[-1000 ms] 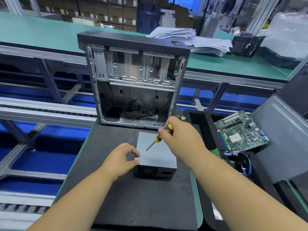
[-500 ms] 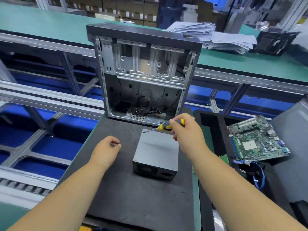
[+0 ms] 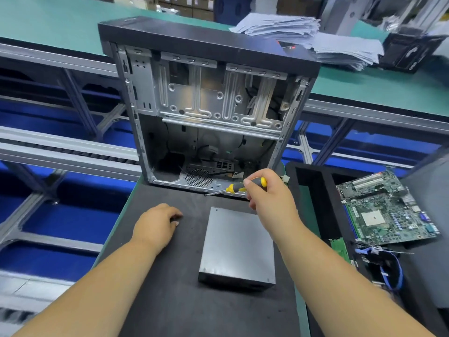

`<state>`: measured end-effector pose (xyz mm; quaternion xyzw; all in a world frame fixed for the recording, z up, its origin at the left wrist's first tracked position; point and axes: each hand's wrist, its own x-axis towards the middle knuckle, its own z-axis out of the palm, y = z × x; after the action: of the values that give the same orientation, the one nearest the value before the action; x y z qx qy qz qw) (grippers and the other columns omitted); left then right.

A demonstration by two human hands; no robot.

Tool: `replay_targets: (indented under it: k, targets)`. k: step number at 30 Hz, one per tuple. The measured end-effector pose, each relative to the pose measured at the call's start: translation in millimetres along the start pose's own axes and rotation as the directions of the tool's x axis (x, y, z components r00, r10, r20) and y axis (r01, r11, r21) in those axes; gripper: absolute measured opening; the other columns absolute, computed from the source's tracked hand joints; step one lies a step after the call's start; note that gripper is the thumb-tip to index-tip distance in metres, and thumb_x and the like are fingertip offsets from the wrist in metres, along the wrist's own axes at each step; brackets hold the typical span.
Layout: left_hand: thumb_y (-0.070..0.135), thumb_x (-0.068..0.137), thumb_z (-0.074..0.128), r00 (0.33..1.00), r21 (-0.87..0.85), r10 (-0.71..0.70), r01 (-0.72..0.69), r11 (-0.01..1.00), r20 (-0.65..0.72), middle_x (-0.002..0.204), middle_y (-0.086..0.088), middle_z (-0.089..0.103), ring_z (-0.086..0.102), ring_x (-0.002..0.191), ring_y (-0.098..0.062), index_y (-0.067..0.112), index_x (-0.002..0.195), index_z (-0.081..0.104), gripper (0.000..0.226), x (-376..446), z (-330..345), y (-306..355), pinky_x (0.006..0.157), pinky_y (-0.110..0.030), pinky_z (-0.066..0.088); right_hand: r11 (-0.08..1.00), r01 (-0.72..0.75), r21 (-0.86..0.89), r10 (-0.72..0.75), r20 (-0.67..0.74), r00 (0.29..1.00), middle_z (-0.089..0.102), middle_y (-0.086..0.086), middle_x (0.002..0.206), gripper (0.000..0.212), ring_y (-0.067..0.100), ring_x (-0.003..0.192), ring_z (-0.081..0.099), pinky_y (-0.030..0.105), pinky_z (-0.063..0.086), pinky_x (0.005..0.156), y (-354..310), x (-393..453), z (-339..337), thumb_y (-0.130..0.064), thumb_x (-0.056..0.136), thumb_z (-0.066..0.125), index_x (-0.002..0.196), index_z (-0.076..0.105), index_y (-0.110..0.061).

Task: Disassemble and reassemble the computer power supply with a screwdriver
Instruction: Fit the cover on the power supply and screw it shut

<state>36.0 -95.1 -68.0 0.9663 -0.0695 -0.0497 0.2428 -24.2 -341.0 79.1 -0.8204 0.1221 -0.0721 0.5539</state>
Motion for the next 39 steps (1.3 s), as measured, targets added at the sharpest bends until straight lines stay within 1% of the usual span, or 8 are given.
replay_targets:
  k: [7,10,12,15,19,23,32,39]
  targets:
    - [0.022,0.090,0.065,0.984,0.066,0.173,-0.175,0.982,0.034,0.096,0.010,0.062,0.060,0.094,-0.016,0.029,0.089,0.070,0.008,12.2,-1.1,-7.5,0.080,-0.030,0.049,0.998,-0.054,-0.026,0.053,-0.040,0.998,0.063,-0.005,0.070,0.012,0.000,0.052,0.053,0.017,0.046,0.048,2.9,8.1,4.9,-0.032,0.094,0.059,0.083,0.059,-0.035]
    - [0.019,0.087,0.068,0.998,-0.216,0.062,-0.058,0.975,0.011,0.083,0.009,0.061,0.059,0.079,-0.008,0.033,0.075,0.061,0.020,12.0,-3.2,-2.3,0.072,-0.025,0.047,0.999,-0.046,-0.025,0.045,-0.059,0.997,0.063,-0.008,0.069,0.013,-0.001,0.054,0.055,0.014,0.045,0.046,-1.0,7.8,7.3,-0.032,0.095,0.058,0.083,0.060,-0.037]
    - [0.018,0.086,0.069,0.997,-0.520,-0.068,0.077,0.851,0.036,0.076,0.004,0.066,0.060,0.070,-0.006,0.029,0.075,0.062,0.017,11.8,-7.7,5.9,0.069,-0.023,0.047,0.999,-0.034,-0.027,0.032,-0.069,0.997,0.064,-0.009,0.069,0.012,-0.001,0.055,0.055,0.014,0.046,0.047,-4.8,5.3,6.3,-0.032,0.094,0.058,0.084,0.061,-0.036]
    - [0.007,0.087,0.068,0.992,-0.823,-0.053,0.123,0.555,0.112,0.073,-0.005,0.069,0.062,0.071,-0.012,0.020,0.078,0.064,0.016,10.1,-17.8,23.8,0.072,-0.025,0.050,1.000,-0.003,0.008,0.004,-0.077,0.997,0.064,-0.002,0.071,0.013,0.000,0.055,0.055,0.015,0.047,0.049,-11.9,-0.3,3.2,-0.028,0.094,0.058,0.083,0.062,-0.036]
    - [-0.004,0.090,0.061,0.990,-0.958,0.053,0.110,0.267,0.128,0.077,-0.004,0.068,0.063,0.071,-0.012,0.014,0.088,0.064,0.018,7.5,-31.5,46.0,0.066,-0.019,0.052,0.997,0.047,0.062,-0.043,-0.075,0.996,0.061,-0.001,0.064,0.016,0.004,0.055,0.051,0.017,0.045,0.051,-23.6,-8.0,-1.2,-0.022,0.093,0.058,0.080,0.063,-0.032]
    - [-0.003,0.093,0.058,0.984,-0.977,0.084,0.139,0.160,0.154,0.079,0.000,0.070,0.064,0.071,-0.009,0.010,0.093,0.067,0.016,5.4,-37.7,58.3,0.067,-0.018,0.053,0.995,0.070,0.064,-0.064,-0.089,0.994,0.059,0.004,0.066,0.015,0.007,0.056,0.050,0.019,0.045,0.052,-29.0,-14.0,-5.1,-0.022,0.093,0.058,0.081,0.063,-0.029]
    - [-0.001,0.094,0.056,0.976,-0.977,0.093,0.187,0.104,0.197,0.080,-0.003,0.073,0.066,0.071,-0.007,0.006,0.098,0.070,0.016,3.2,-40.2,70.0,0.064,-0.017,0.054,0.998,0.053,0.025,-0.050,-0.115,0.992,0.062,0.007,0.071,0.015,0.005,0.056,0.050,0.026,0.047,0.055,-31.2,-19.3,-6.4,-0.024,0.094,0.058,0.082,0.062,-0.031]
    - [0.000,0.091,0.062,0.972,-0.953,0.120,0.167,0.253,0.202,0.081,-0.006,0.074,0.067,0.070,-0.009,0.014,0.086,0.077,0.022,3.4,-42.8,67.8,0.064,-0.018,0.055,0.995,0.088,-0.044,-0.090,-0.047,0.995,0.064,-0.010,0.069,0.015,0.008,0.061,0.051,0.032,0.049,0.060,-32.4,-22.6,-8.9,-0.017,0.095,0.054,0.089,0.057,-0.030]
